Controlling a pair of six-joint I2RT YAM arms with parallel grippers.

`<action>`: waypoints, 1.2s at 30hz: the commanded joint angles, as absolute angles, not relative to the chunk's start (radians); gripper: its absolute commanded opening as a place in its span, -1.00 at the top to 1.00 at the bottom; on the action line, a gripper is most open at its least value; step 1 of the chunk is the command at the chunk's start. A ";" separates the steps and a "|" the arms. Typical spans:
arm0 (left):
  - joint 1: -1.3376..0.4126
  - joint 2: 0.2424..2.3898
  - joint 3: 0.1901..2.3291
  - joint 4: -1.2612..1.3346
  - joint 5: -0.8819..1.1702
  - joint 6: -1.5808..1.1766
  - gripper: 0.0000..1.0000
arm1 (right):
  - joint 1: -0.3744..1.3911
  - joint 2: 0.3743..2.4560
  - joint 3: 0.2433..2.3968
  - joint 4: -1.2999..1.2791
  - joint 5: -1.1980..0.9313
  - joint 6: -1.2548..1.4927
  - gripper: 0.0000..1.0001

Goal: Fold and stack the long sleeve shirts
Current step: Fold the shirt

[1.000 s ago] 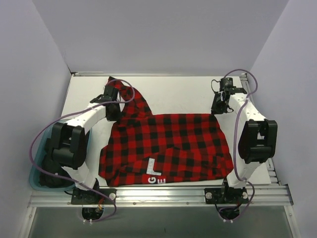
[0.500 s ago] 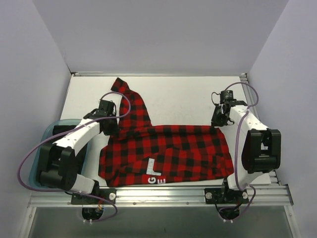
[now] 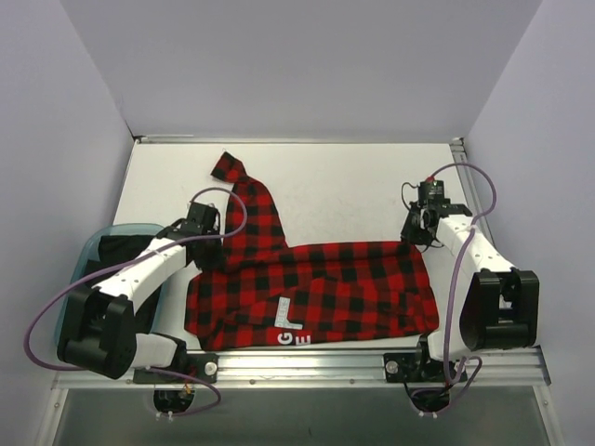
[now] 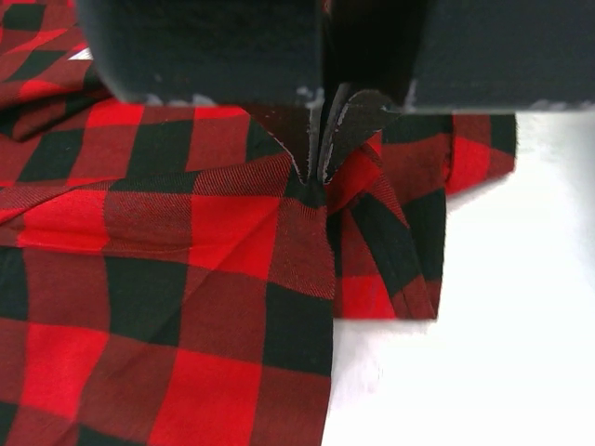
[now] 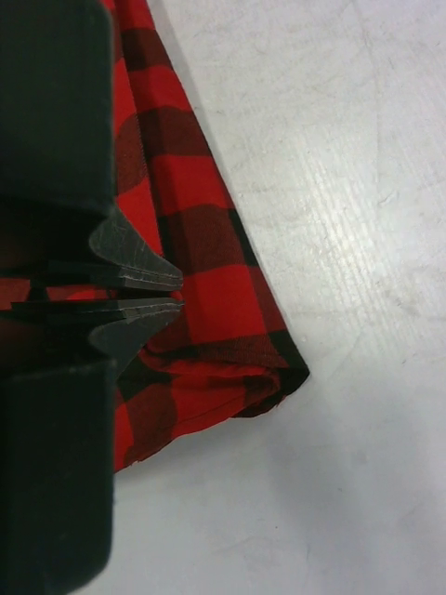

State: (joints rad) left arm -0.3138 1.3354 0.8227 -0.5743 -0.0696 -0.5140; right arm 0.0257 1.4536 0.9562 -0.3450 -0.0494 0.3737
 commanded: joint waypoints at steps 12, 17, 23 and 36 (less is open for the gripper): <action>-0.333 1.293 0.765 -0.646 -0.048 -0.620 0.41 | 0.014 1.477 0.836 -0.376 0.020 0.505 0.52; -0.333 1.198 0.814 -0.663 -0.031 -0.612 -0.53 | 0.031 1.410 0.857 -0.452 0.031 0.497 0.02; -0.318 1.250 0.969 -0.626 -0.090 -0.574 -0.94 | 0.109 1.254 0.859 -0.483 0.046 0.505 -0.50; -0.276 1.851 1.428 -0.514 -0.199 -0.476 -0.54 | 0.261 1.025 0.807 -0.499 -0.090 0.512 -0.66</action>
